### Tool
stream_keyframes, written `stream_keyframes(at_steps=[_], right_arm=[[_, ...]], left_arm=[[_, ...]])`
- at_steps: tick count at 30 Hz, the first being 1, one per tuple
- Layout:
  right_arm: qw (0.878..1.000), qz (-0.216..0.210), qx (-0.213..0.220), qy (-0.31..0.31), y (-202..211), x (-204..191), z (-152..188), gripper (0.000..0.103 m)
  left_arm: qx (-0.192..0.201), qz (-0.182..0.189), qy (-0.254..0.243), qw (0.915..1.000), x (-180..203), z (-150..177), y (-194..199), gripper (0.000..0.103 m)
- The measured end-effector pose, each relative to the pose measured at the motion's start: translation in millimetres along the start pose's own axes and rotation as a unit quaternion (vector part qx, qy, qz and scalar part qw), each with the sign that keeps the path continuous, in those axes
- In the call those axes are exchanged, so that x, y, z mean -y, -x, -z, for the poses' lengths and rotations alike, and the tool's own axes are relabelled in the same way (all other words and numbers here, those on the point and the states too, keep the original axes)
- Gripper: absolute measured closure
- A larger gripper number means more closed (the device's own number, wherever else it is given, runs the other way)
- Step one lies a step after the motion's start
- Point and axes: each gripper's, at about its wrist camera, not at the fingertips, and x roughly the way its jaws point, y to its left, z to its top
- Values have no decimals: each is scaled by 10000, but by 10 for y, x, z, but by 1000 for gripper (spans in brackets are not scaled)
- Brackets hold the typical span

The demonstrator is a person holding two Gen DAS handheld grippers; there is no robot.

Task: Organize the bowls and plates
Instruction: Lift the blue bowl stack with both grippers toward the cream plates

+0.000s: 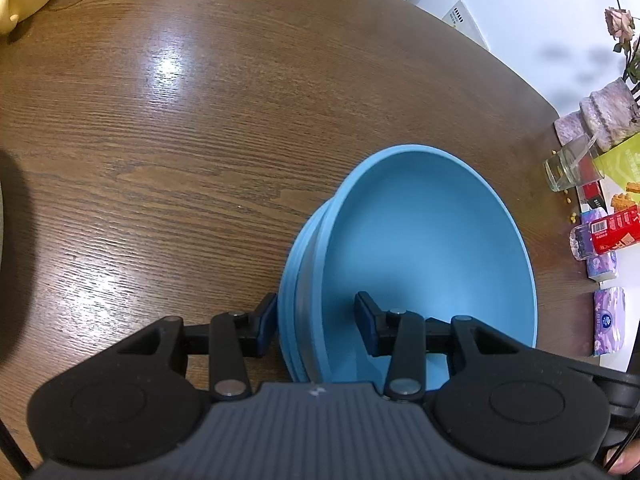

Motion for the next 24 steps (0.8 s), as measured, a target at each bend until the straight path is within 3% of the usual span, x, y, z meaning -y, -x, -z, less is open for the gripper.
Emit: stream_keyframes(at_steps=[24], right_arm=[[9996,2,268,68,240,-54,197,70]], left_arm=[[203,142,-112,9996,-40,198,295,62]])
